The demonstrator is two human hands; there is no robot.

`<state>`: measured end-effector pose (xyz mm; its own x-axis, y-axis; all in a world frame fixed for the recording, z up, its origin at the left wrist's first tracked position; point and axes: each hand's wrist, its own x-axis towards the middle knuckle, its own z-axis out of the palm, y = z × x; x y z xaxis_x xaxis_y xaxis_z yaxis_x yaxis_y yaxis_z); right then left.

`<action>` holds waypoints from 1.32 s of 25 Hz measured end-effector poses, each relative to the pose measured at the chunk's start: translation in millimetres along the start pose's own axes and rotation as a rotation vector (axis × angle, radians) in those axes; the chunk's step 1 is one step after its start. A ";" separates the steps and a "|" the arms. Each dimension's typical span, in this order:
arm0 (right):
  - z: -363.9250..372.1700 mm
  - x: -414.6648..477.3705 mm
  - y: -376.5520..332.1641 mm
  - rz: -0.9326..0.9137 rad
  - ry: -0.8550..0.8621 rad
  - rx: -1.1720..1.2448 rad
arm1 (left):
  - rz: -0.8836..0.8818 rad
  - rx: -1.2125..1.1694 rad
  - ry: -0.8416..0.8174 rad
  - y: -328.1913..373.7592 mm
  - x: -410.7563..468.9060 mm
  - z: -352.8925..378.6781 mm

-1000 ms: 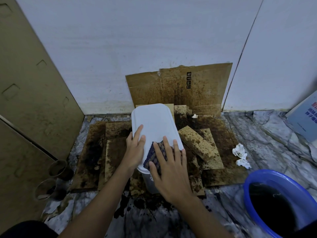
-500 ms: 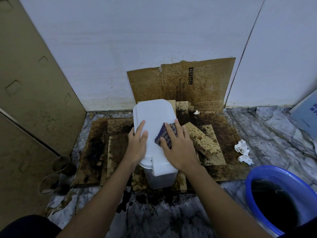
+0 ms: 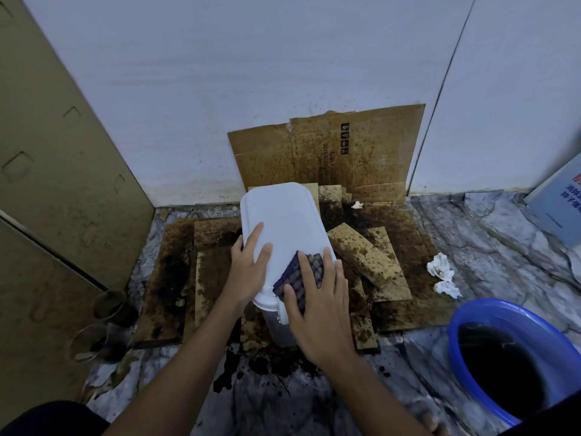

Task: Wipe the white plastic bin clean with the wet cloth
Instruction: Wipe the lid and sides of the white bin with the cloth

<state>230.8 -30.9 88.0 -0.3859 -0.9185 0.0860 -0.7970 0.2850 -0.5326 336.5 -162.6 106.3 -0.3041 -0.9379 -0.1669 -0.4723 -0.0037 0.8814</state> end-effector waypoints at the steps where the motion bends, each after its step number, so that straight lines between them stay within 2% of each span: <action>1: -0.1 0.8 -0.9 0.002 0.000 0.003 | 0.005 0.000 0.005 0.3 -0.3 0.1; 7: -2.1 25.4 -3.7 0.037 0.031 -0.016 | 0.005 0.016 0.009 -0.2 0.2 1.0; 12: -14.3 53.0 3.3 0.111 -0.038 0.007 | -0.001 -0.002 0.006 -3.2 4.2 -0.5; 14: -22.6 57.8 9.5 0.120 -0.068 0.060 | 0.017 -0.054 0.022 -10.0 7.6 -4.7; 18: -24.9 68.0 22.1 0.159 -0.108 0.234 | -0.077 -0.258 0.061 -5.5 6.6 -12.6; 23: -18.8 76.5 28.8 0.078 -0.070 0.388 | -0.109 -0.277 0.069 3.9 10.2 -17.4; 26: -29.9 93.7 35.1 -0.028 -0.076 0.433 | -0.069 -0.287 0.088 7.8 3.4 -19.6; 33: -54.6 159.7 27.4 -0.192 -0.377 0.569 | -0.049 -0.293 0.224 2.7 -28.5 -14.3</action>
<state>121.9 -154.8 133.1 0.0064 -0.9998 -0.0202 -0.4286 0.0155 -0.9034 355.8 -140.8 119.8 -0.0833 -0.9867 -0.1396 -0.2154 -0.1189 0.9692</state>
